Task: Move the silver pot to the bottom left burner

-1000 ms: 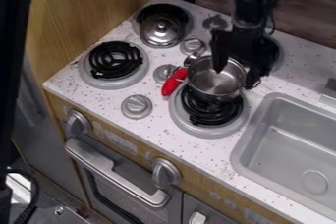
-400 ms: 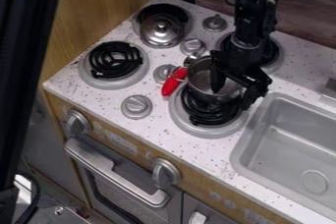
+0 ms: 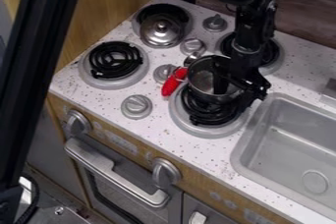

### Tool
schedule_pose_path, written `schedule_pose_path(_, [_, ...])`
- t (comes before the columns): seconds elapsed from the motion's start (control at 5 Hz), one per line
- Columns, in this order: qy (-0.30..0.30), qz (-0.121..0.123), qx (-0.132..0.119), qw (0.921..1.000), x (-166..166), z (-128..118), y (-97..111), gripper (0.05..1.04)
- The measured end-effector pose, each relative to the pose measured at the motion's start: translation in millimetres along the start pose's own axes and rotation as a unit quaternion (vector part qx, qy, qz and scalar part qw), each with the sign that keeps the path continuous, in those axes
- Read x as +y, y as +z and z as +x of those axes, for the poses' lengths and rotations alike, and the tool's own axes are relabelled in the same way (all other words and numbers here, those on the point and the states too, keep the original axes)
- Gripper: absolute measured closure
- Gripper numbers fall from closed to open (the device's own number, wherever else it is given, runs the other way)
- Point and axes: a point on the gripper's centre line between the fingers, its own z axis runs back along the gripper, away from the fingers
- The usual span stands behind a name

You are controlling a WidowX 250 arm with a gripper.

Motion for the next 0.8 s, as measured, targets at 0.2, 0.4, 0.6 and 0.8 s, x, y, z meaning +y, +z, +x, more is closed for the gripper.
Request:
schedule_pose_path(0.2, [0.003,0.000,0.001,1.0000,3,-1,0,0.711])
schedule_pose_path(0.4, [0.001,0.001,0.000,1.0000,5,0,0,0.926])
schedule_pose_path(0.6, [0.005,0.003,-0.006,1.0000,14,1,12,1.001])
schedule_pose_path(0.8, [0.029,0.017,-0.044,0.9984,45,9,43,1.019])
